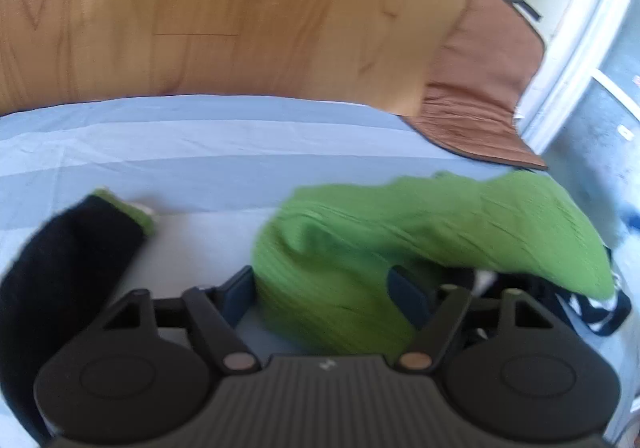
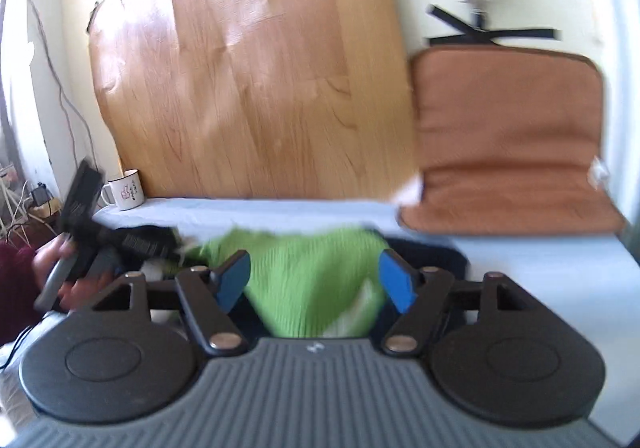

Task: Fold small clothes
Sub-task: 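Grasp the green shoulder of the navy sweater with both grippers, then lift the sweater by its green shoulders with both grippers and shake it out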

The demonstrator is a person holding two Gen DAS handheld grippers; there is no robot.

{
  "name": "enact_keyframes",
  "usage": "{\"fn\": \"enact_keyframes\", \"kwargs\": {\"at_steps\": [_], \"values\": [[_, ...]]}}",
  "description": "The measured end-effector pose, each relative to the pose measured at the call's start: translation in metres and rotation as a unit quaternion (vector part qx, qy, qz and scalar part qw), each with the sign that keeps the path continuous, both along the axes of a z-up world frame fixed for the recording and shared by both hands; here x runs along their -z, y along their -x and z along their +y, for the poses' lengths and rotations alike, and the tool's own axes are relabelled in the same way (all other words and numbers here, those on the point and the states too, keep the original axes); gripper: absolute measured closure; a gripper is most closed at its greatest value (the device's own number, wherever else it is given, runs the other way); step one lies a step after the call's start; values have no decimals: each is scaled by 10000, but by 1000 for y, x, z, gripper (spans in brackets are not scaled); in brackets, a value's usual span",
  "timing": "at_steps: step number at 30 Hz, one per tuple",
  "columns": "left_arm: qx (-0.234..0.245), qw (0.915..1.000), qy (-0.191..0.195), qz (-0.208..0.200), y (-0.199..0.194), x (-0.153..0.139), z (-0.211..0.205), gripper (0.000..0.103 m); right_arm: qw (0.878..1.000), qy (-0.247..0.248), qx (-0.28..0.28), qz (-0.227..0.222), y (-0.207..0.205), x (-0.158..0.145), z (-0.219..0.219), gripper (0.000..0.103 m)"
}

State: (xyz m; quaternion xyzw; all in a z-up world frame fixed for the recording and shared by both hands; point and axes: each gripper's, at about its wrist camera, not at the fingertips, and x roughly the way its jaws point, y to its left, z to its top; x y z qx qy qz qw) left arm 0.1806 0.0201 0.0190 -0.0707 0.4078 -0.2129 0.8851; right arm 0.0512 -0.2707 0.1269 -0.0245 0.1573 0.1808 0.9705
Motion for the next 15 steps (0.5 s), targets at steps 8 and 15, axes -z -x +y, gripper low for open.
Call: {"fn": "enact_keyframes", "kwargs": {"at_steps": [8,15], "values": [[-266,9992,-177,-259,13,-13,-11,87,9944,902,-46,558,-54,30,25,61],[-402,9843,-362,-1678,105,-67,-17,91,9825,1789,-45,-507,89,9,51,88]]}}
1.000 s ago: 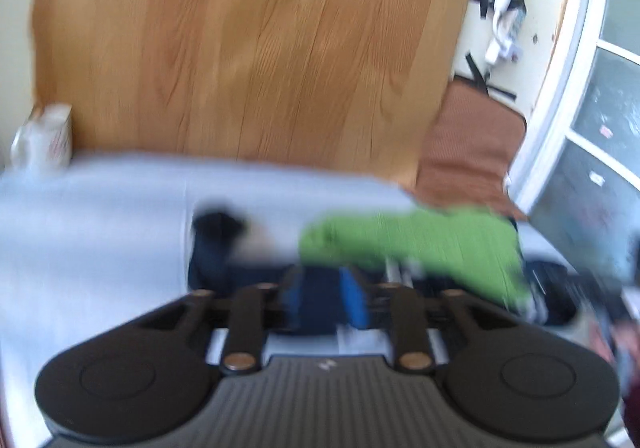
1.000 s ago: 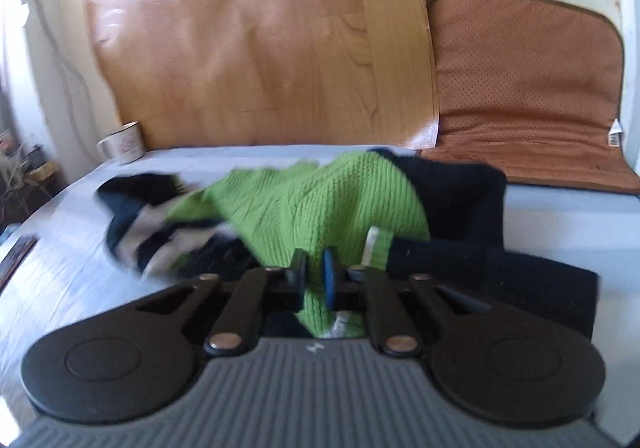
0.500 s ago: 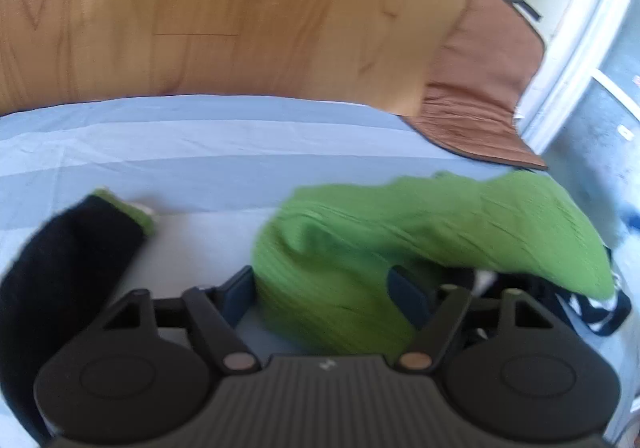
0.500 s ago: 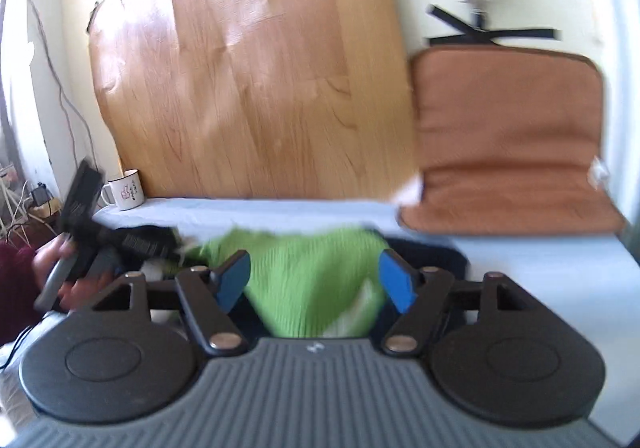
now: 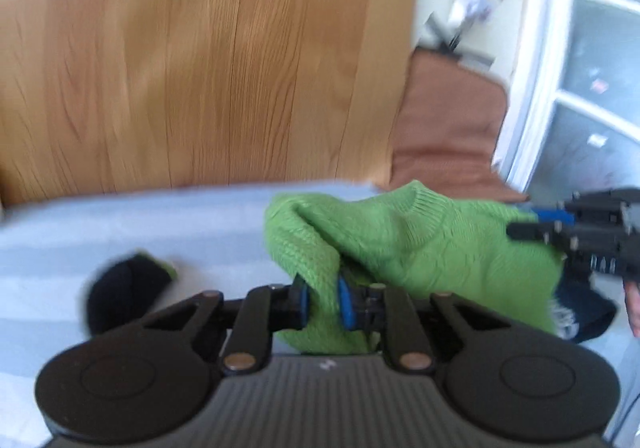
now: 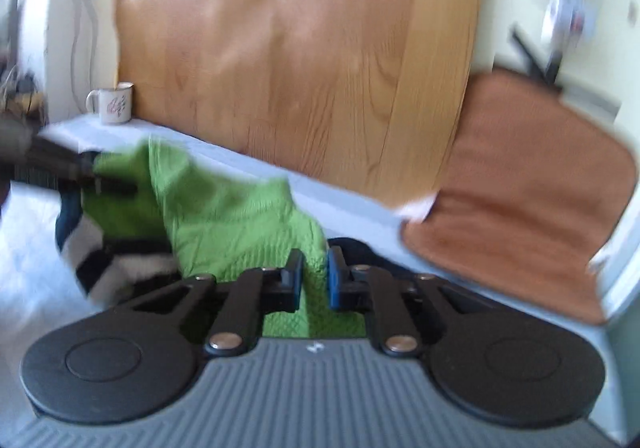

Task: Fold small clothes
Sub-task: 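Lift the sweater by its green shoulders with both grippers and shake it out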

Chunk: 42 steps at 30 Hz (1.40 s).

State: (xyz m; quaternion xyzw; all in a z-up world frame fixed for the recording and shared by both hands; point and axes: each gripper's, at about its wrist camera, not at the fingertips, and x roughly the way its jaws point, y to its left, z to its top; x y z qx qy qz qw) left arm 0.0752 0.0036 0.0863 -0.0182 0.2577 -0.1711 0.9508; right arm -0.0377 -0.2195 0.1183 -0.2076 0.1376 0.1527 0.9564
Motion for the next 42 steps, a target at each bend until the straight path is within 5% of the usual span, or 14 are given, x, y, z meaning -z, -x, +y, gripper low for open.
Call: {"fn": "enact_keyframes", "kwargs": {"at_steps": [6,12,19,22,25,33,39,42], "values": [[-220,9952,218,-923,89,-62,12,92,9958,-203,-32,-887,98,-60,-10,89],[-433,9840,356,-1689,151,-135,23,92,9695,-359,81,-2423,174,-146,-22,89],[-655,9386,64,-3388,248,-224,24,92,9312,-618,-147,-3588,206,-222,-52,89],[-756,9212,-90,-3815,276,-244,19,92,9185,-712,-241,-3883,221,-243,-59,89],[-890,9134,-224,-3965,285,-249,14,92,9191,-788,-351,-3846,210,-246,-66,89],[-1374,9349,-290,-3260,211,-215,27,92,9467,-609,-500,-3122,129,-203,-67,89],[-1641,9538,-649,-2433,105,-161,25,91,9756,-610,-420,-2067,-2,-154,-28,88],[-1878,9648,-932,-1585,22,-102,21,77,9936,-481,-259,-988,-91,-101,5,62]]}}
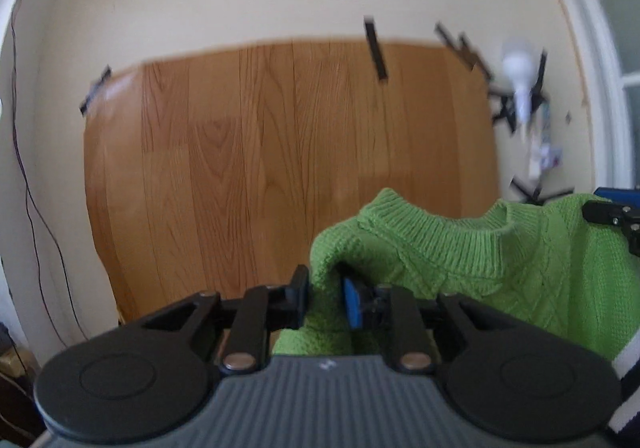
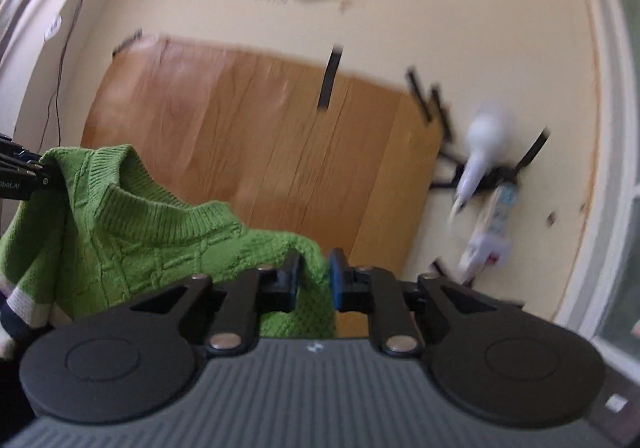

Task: Fold small clothes
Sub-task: 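Lift the sweater by its green shoulders with both grippers and shake it out, then lay the sweater flat on the bed with both grippers and release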

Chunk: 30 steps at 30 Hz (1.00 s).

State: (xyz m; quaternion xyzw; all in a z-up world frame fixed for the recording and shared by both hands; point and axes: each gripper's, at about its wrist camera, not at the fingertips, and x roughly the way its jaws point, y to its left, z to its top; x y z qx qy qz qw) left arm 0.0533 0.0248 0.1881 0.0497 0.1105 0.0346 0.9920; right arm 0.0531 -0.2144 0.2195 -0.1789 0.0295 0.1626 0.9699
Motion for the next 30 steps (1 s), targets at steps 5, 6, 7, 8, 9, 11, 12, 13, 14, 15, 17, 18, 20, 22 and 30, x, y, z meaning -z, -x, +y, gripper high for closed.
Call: {"fn": "enact_keyframes", "kwargs": {"at_steps": [5,6,7,8,9,11,12,13,14,15,17,18,20,22,30], "values": [[-381,9777,221,2052,-65,133,18,82,9916,-234,340,1225,-24,77,-19,53],[-308,9760,317,2130,-58,148,25,80,9903,-245,328,1329,-13,86,-27,52],[-344,9757,279,2148,-51,158,31,80,9890,-204,322,1426,-2,93,-35,52],[-382,9759,222,2137,-41,167,37,80,9874,-183,378,1528,15,99,-41,51],[-374,9758,208,2144,-32,172,43,79,9853,-202,440,1636,29,105,-48,49],[-339,9747,304,2186,-17,178,57,76,9790,-411,463,1942,55,114,-67,31],[-290,9747,375,2185,-11,178,63,71,9737,-586,420,2160,68,120,-77,25],[-237,9746,459,2178,-2,179,67,67,9686,-742,382,2340,81,124,-83,15],[-170,9747,527,2168,5,180,70,59,9645,-879,414,2454,94,130,-89,14],[-103,9747,570,2159,7,178,75,53,9610,-960,468,2551,105,136,-92,14],[-14,9744,593,2170,18,180,77,50,9552,-966,714,2704,122,153,-78,13],[39,9740,584,2189,19,179,77,47,9544,-825,828,2747,128,161,-71,15],[77,9727,577,2245,20,184,77,43,9551,-674,864,2754,131,169,-60,35],[110,9709,562,2324,13,179,77,43,9611,-272,1307,2420,121,156,-49,90],[157,9655,841,2460,18,175,98,43,9027,-186,4196,933,54,90,-185,95]]}}
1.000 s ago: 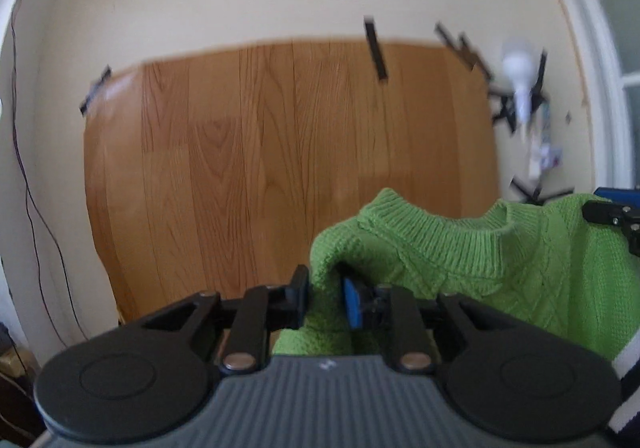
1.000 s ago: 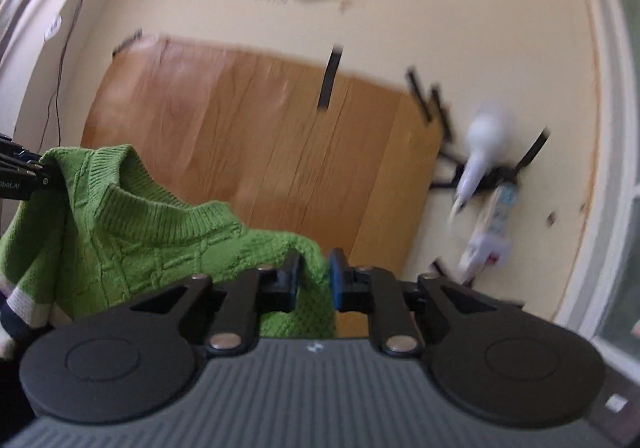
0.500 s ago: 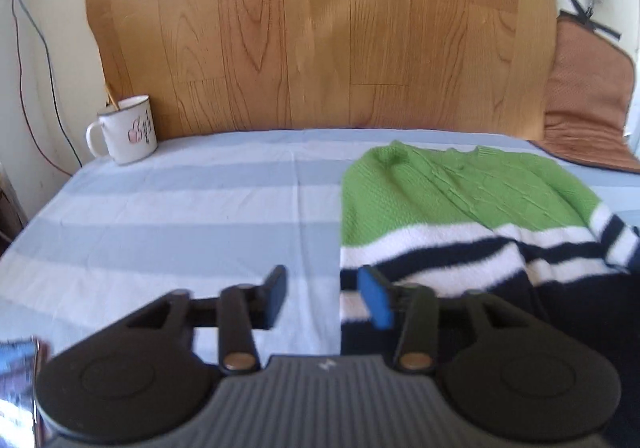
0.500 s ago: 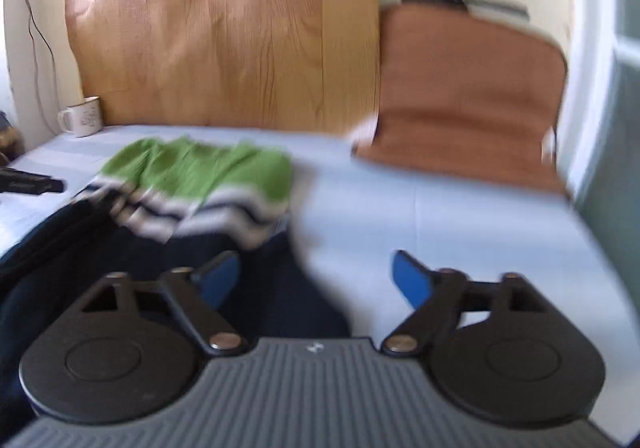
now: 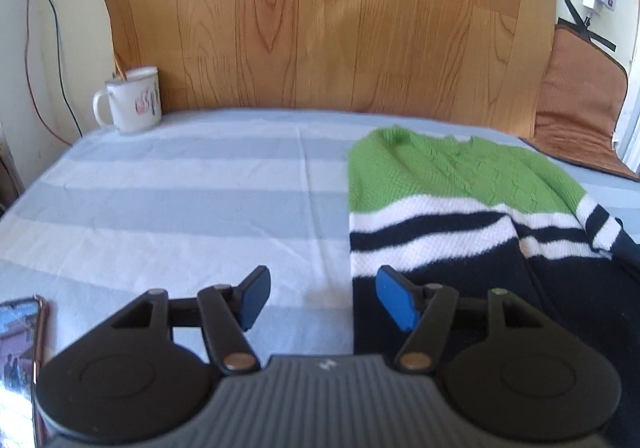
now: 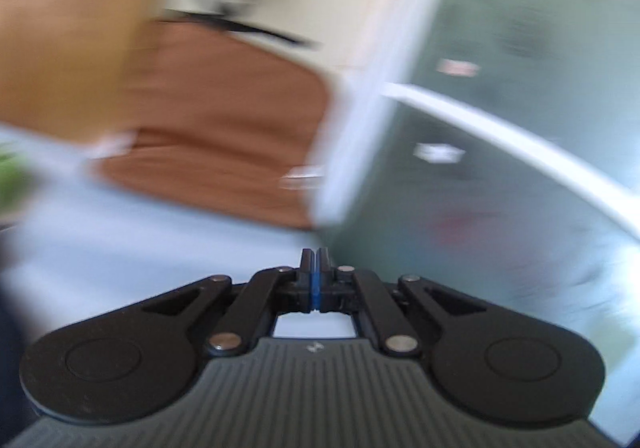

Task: Fold small clothes
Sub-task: 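Lay the sweater flat on the bed with both grippers and release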

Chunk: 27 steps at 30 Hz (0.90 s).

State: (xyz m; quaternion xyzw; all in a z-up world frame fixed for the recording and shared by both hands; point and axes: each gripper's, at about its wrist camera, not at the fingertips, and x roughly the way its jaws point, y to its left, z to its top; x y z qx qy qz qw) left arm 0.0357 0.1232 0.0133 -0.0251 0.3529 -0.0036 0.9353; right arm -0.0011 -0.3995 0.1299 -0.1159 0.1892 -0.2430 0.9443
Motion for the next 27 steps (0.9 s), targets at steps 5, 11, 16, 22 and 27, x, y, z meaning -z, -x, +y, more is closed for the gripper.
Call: {"fn": "enact_keyframes", "kwargs": {"at_steps": [5,11,16,22,27], "values": [[318,9984,285,361,0,9,1,48,9469,-2449,-2082,72,26,4,14,31],[471,9978,280,384,-4,4,-11,98,9112,-1754,-3558,1112,78,54,108,17],[-68,9999,-141,-5,-8,-17,10,98,9283,-682,-3265,1647,55,75,119,81],[-1089,9862,-1178,-400,-43,-52,52,98,9847,631,-1526,554,-15,35,70,92],[-1520,9761,-1554,54,-86,-48,58,97,9856,817,-479,1401,-96,66,27,52]]}}
